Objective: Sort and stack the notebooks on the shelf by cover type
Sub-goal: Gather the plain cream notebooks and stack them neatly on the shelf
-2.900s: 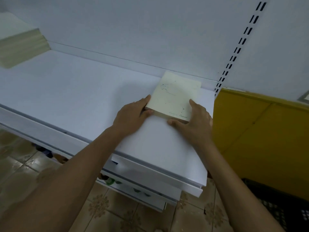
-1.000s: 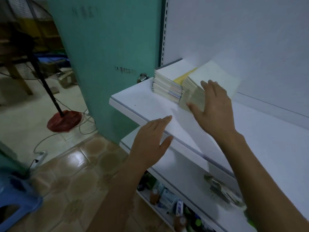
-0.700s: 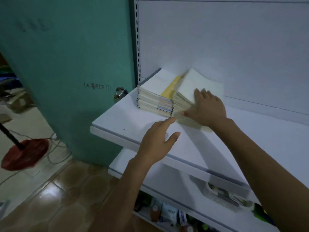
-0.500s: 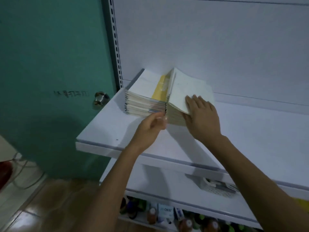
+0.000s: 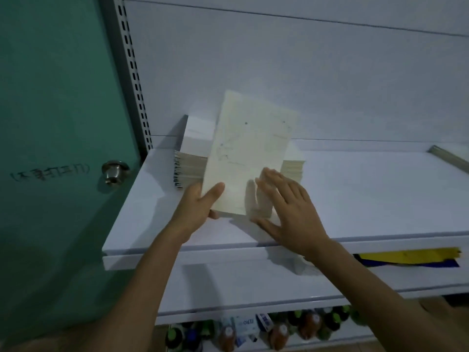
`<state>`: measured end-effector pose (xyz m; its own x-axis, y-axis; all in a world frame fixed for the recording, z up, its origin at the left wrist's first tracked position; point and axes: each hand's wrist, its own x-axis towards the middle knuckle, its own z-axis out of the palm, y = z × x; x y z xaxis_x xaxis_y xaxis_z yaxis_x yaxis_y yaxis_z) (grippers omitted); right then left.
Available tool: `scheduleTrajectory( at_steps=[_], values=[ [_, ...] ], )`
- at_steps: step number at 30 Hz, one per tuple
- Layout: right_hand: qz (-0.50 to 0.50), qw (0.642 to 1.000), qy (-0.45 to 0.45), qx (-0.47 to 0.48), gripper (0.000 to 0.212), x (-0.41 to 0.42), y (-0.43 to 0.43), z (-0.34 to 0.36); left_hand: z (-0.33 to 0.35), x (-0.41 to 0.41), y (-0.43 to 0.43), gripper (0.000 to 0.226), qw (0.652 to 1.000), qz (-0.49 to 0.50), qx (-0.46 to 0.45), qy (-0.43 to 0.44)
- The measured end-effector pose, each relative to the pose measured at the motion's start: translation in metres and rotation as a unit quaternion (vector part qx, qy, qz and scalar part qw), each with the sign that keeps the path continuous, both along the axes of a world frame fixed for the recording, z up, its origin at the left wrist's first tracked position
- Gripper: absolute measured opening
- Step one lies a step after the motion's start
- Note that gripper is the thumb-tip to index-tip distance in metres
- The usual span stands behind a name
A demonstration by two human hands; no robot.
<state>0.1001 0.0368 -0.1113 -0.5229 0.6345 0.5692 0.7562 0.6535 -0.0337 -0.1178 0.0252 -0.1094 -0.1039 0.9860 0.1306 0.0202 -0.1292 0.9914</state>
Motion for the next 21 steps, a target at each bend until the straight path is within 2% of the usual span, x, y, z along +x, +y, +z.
scheduleTrajectory(
  at_steps=[2, 4, 6, 8, 10, 12, 17, 19, 21],
  values=[
    [-0.031, 0.998, 0.059, 0.013, 0.065, -0.004, 0.013, 0.012, -0.008, -0.016, -0.004, 0.007, 0.998, 0.044, 0.004, -0.046],
    [-0.07, 0.993, 0.094, 0.007, 0.073, -0.01, 0.034, 0.03, -0.013, -0.024, -0.003, 0.01, 0.994, 0.062, 0.001, -0.093],
    [-0.098, 0.993, 0.063, -0.037, 0.092, -0.016, 0.058, 0.046, -0.012, -0.026, -0.001, 0.015, 0.991, 0.072, -0.001, -0.115],
    [-0.111, 0.988, -0.007, -0.104, 0.112, -0.017, 0.079, 0.053, -0.011, -0.026, 0.002, 0.018, 0.99, 0.075, -0.001, -0.12],
    [-0.122, 0.977, -0.063, -0.166, 0.117, -0.014, 0.09, 0.049, -0.012, -0.026, 0.002, 0.015, 0.989, 0.072, -0.006, -0.127],
    [-0.133, 0.974, -0.065, -0.171, 0.103, -0.013, 0.092, 0.038, -0.013, -0.027, 0.003, 0.013, 0.989, 0.073, -0.007, -0.13],
    [-0.114, 0.992, -0.013, -0.053, 0.044, -0.002, 0.077, 0.04, -0.012, -0.026, 0.004, 0.011, 0.989, 0.08, -0.005, -0.124],
    [-0.117, 0.991, 0.054, -0.046, 0.037, 0.005, 0.067, 0.047, -0.012, -0.025, 0.003, 0.011, 0.989, 0.079, -0.005, -0.121],
    [-0.125, 0.978, 0.163, -0.028, 0.034, 0.005, 0.056, 0.057, -0.012, -0.025, 0.003, 0.011, 0.99, 0.077, -0.005, -0.117]
  ],
)
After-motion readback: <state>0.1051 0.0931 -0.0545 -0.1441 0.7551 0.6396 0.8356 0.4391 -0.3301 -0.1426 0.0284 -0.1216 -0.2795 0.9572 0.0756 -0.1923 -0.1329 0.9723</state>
